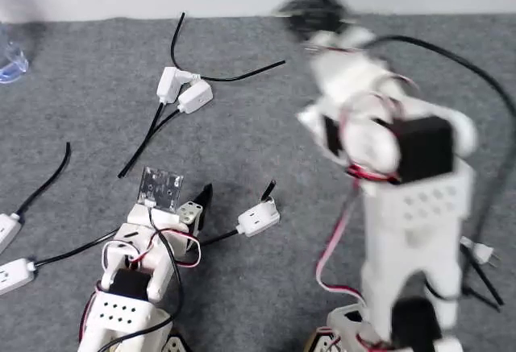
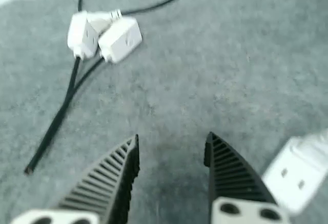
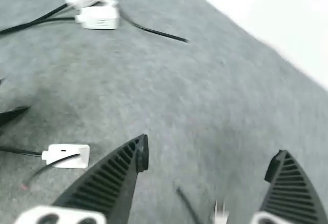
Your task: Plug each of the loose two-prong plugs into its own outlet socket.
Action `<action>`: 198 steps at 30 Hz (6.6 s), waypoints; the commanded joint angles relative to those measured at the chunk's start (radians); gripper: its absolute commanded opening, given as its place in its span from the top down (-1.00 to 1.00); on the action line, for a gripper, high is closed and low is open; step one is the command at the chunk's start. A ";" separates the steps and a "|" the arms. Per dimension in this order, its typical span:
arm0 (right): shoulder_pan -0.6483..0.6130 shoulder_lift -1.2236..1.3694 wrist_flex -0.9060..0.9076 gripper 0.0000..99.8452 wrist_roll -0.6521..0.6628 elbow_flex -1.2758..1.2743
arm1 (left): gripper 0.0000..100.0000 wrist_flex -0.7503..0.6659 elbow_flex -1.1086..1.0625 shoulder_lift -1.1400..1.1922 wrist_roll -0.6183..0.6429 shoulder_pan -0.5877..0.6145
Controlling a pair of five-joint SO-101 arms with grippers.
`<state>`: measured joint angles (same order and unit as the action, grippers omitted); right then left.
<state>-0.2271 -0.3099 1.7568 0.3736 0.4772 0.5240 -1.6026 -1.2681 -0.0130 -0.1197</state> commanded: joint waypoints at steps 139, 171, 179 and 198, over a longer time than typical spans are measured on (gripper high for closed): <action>0.300 -0.387 -1.282 0.31 -0.018 -1.768 | 0.61 0.585 1.093 1.257 -1.953 1.309; 0.343 -0.397 -1.303 0.31 -0.023 -1.769 | 0.98 1.214 1.017 0.436 -1.640 0.480; 0.409 -0.398 -1.331 0.31 -0.029 -1.765 | 0.98 0.965 0.863 0.361 -0.997 -0.130; 0.418 -0.390 -1.348 0.31 -0.049 -1.765 | 0.98 0.311 0.545 0.810 -0.244 -0.446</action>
<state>0.1841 -0.6843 0.4296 0.3307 -1.2965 0.8661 -1.0687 -0.5178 -0.2723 -0.5294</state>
